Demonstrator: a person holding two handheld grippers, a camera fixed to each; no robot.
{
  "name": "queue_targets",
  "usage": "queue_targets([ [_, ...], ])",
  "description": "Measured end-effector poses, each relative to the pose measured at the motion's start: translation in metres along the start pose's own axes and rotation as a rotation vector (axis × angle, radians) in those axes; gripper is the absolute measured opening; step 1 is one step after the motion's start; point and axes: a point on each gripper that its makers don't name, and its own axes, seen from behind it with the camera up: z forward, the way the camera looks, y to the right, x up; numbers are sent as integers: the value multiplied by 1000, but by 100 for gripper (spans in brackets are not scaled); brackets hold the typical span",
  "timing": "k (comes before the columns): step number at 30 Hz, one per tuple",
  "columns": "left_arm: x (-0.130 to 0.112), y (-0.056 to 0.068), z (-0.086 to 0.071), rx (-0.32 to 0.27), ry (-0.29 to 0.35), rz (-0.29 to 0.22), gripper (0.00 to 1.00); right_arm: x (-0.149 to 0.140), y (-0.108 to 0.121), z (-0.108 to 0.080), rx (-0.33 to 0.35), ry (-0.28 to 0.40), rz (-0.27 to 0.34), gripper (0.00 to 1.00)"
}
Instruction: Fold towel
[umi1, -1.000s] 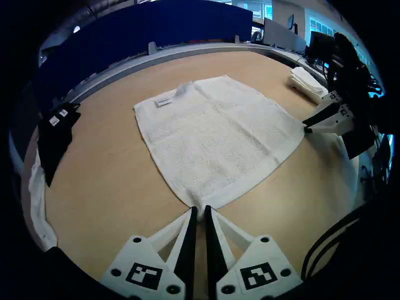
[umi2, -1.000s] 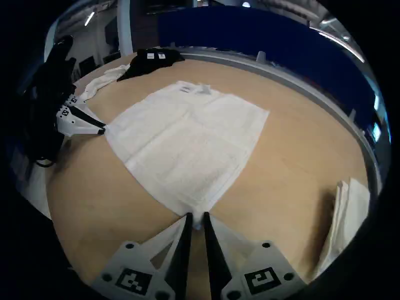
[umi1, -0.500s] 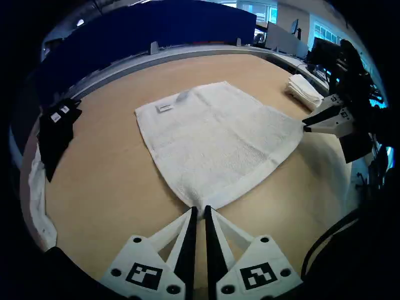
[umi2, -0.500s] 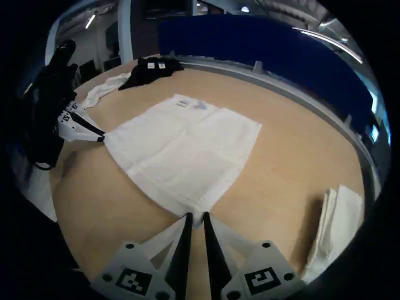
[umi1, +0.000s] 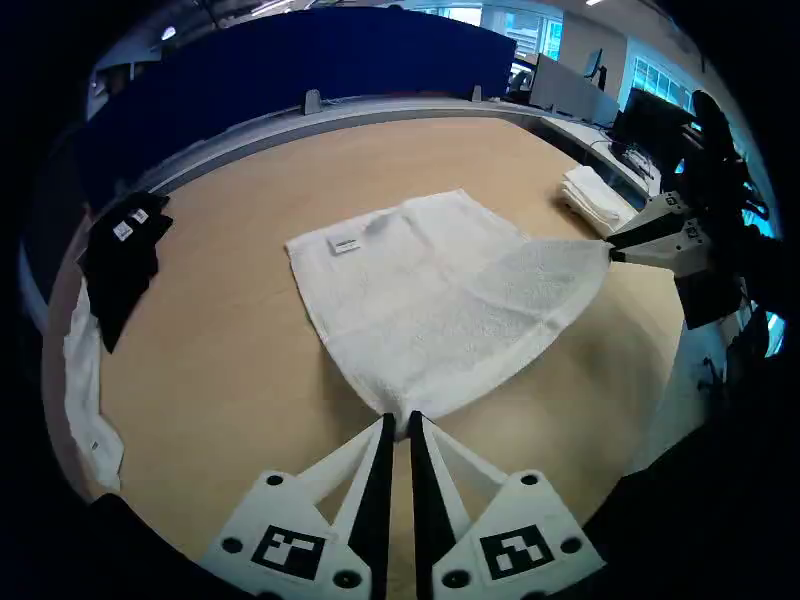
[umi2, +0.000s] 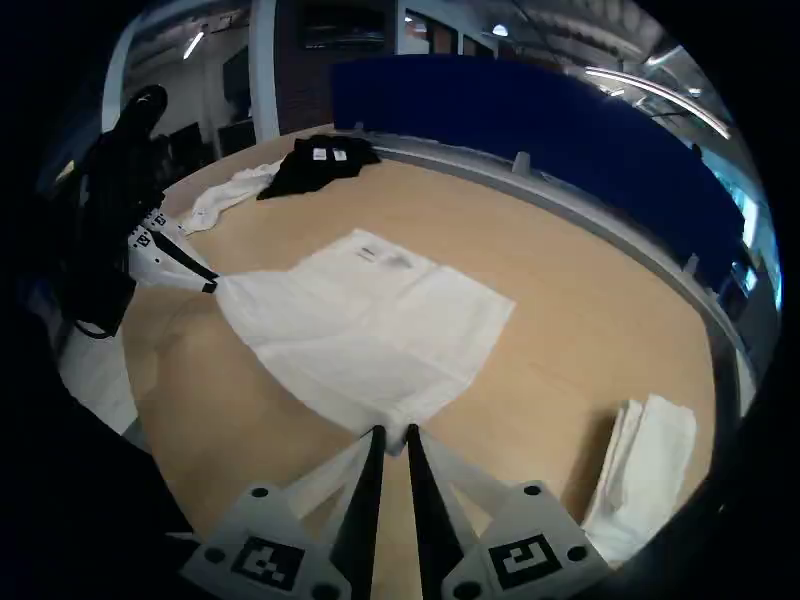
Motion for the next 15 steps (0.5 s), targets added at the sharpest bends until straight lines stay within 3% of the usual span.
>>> queue_targets([
  [8, 0, 11, -24, -24, -11, -15, 11, 6, -11, -26, 20, -8, -3, 17],
  [15, -5, 13, -29, -25, -23, -15, 11, 4, -15, -31, 26, -18, -1, 17],
])
